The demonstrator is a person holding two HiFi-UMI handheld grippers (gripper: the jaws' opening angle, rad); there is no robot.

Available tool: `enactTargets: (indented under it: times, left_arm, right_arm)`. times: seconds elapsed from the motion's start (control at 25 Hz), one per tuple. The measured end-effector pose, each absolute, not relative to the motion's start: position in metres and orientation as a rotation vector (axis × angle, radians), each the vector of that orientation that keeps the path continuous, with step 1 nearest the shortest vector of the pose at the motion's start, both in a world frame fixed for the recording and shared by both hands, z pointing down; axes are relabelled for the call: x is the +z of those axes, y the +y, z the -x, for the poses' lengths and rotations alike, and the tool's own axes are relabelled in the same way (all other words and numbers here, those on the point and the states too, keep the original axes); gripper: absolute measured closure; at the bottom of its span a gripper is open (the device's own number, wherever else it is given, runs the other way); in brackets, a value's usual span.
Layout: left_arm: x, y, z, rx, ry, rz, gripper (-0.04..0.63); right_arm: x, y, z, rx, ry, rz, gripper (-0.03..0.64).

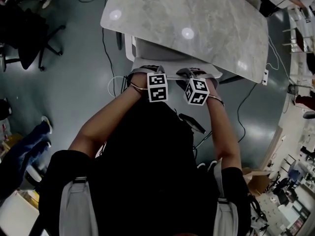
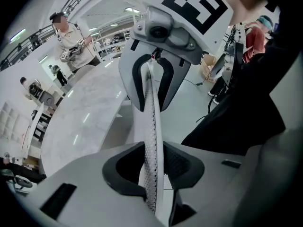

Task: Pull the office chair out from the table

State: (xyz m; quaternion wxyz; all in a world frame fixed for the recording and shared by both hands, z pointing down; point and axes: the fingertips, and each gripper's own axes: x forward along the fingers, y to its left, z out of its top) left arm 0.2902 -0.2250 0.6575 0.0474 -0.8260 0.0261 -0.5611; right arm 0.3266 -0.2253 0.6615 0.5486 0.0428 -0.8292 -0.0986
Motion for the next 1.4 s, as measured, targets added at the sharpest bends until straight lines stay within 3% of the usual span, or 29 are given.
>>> enactTargets:
  times: [0.12, 1.4]
  left_arm:
    - [0.658, -0.227, -0.290, -1.713, 0.086, 2.511, 0.488]
    - [0.657, -0.193, -0.285, -1.719, -0.005, 2.581, 0.500]
  right_arm:
    - [0.661, -0.227, -0.325, -0.235, -1.968, -0.107, 0.511]
    - [0.661, -0.198, -0.321, -0.148, -1.941, -0.120, 0.517]
